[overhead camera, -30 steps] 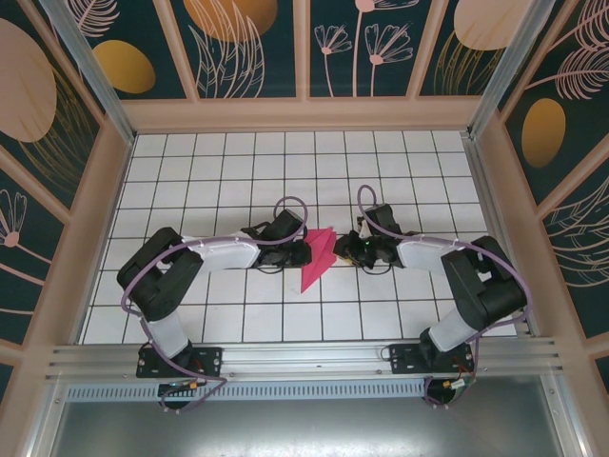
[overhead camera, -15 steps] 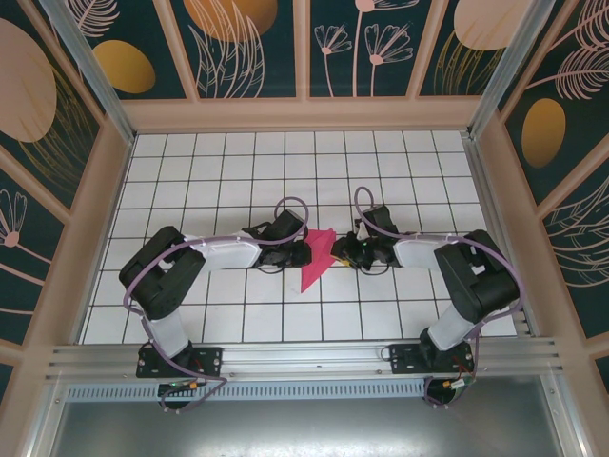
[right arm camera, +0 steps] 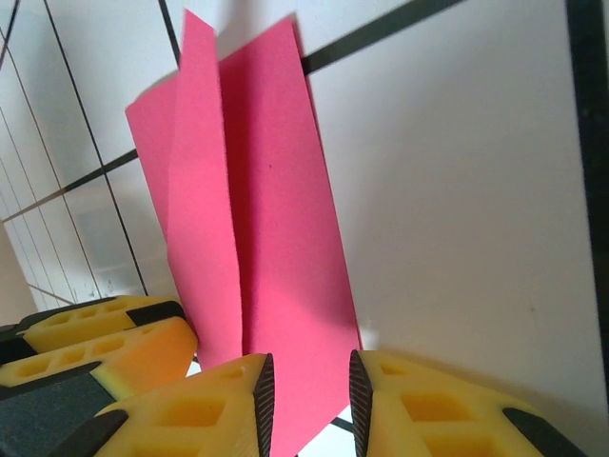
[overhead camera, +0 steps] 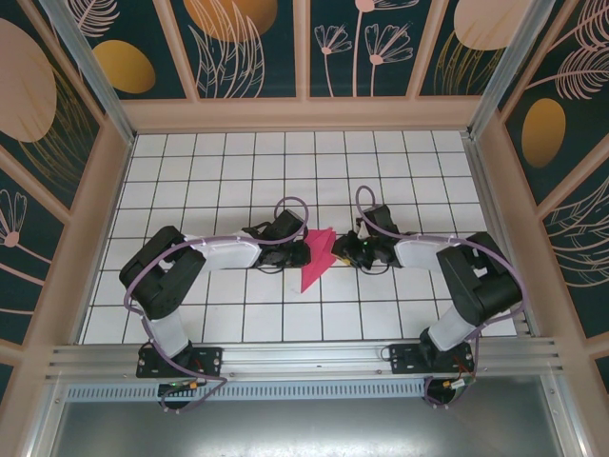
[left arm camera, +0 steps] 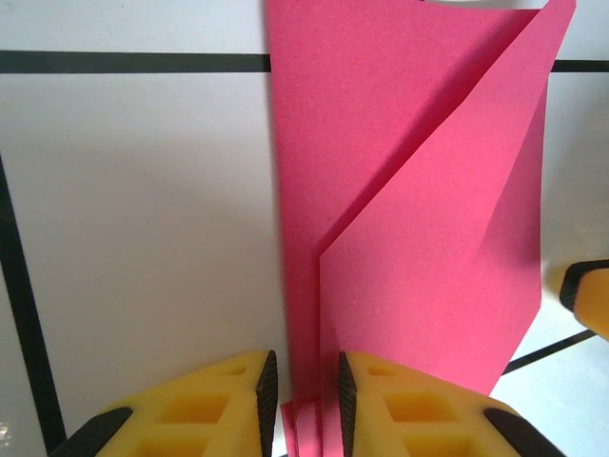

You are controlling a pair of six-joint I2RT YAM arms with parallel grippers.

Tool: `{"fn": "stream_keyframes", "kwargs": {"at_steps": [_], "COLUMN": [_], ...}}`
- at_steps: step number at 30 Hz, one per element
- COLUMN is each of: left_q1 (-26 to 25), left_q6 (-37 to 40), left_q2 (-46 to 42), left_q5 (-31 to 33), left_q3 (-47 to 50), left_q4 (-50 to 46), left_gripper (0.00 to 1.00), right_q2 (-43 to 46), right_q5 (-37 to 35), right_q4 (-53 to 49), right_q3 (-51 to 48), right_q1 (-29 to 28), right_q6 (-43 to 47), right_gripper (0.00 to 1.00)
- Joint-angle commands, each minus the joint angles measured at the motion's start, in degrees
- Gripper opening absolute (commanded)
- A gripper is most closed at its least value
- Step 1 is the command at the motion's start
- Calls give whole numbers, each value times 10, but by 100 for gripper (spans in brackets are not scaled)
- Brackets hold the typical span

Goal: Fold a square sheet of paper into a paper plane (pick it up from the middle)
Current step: Turn over the paper at the center of the table.

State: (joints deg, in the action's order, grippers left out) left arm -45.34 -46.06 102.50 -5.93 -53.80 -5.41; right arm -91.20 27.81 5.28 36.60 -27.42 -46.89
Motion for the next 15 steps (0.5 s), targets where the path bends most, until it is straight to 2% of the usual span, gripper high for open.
{"fn": "stream_keyframes", "kwargs": {"at_steps": [1, 15], "left_q1": [1, 2], "left_q6": [9, 8], "left_q2": [17, 35], "left_q5": [-7, -24], "left_q3": [-4, -5], "left_q4": [-14, -6], "left_gripper": [27, 24], "right_q2": [-1, -49], "right_q5": [-11, 25], "right_q4": [-25, 7], "right_q3": [2, 21], "right_q1": [1, -11], "right_q6": [2, -12], "right_gripper": [30, 29]}}
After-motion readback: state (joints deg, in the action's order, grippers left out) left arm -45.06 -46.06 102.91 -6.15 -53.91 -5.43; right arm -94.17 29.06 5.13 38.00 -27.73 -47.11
